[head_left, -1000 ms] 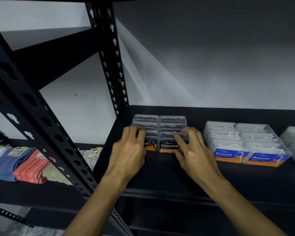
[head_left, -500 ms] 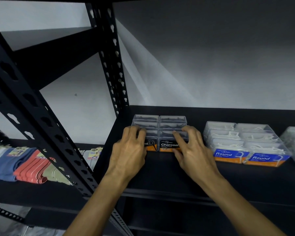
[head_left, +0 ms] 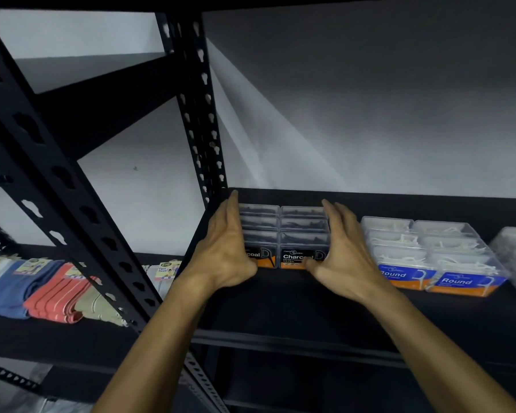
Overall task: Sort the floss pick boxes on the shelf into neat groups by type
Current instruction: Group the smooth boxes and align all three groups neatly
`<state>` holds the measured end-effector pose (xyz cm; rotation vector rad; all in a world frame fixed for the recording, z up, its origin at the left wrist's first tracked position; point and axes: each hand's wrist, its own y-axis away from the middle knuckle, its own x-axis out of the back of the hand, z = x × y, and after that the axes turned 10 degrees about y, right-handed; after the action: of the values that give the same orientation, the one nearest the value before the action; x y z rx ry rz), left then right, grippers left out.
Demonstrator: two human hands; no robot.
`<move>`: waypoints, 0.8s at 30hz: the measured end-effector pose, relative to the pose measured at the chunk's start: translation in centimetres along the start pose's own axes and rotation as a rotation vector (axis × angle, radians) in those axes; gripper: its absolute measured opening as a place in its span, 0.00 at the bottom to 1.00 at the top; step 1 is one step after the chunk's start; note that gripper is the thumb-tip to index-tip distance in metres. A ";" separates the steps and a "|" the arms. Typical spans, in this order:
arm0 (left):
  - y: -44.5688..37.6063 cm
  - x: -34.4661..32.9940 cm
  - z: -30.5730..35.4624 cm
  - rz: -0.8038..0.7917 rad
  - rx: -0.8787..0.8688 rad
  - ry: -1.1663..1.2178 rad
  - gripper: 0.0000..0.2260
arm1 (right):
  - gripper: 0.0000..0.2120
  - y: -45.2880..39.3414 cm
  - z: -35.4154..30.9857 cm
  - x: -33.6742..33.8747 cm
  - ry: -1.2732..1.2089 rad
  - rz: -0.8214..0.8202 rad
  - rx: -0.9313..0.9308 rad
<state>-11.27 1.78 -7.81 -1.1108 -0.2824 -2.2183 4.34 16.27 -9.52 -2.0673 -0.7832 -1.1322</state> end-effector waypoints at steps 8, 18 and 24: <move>-2.4 0.5 0.1 -0.243 0.189 0.153 0.56 | 0.49 -1.6 -0.1 0.8 -0.330 -0.263 -0.199; -2.4 0.5 -0.3 -0.223 0.199 0.220 0.54 | 0.33 -1.3 -0.8 -0.1 -0.467 -0.192 -0.159; -2.4 0.5 -0.2 -0.214 0.194 0.214 0.53 | 0.34 -1.3 -1.0 0.1 -0.475 -0.205 -0.162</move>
<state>-13.08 3.31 -7.33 -0.7629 -0.5325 -2.4130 2.93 16.28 -8.71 -2.4802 -1.1838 -0.8324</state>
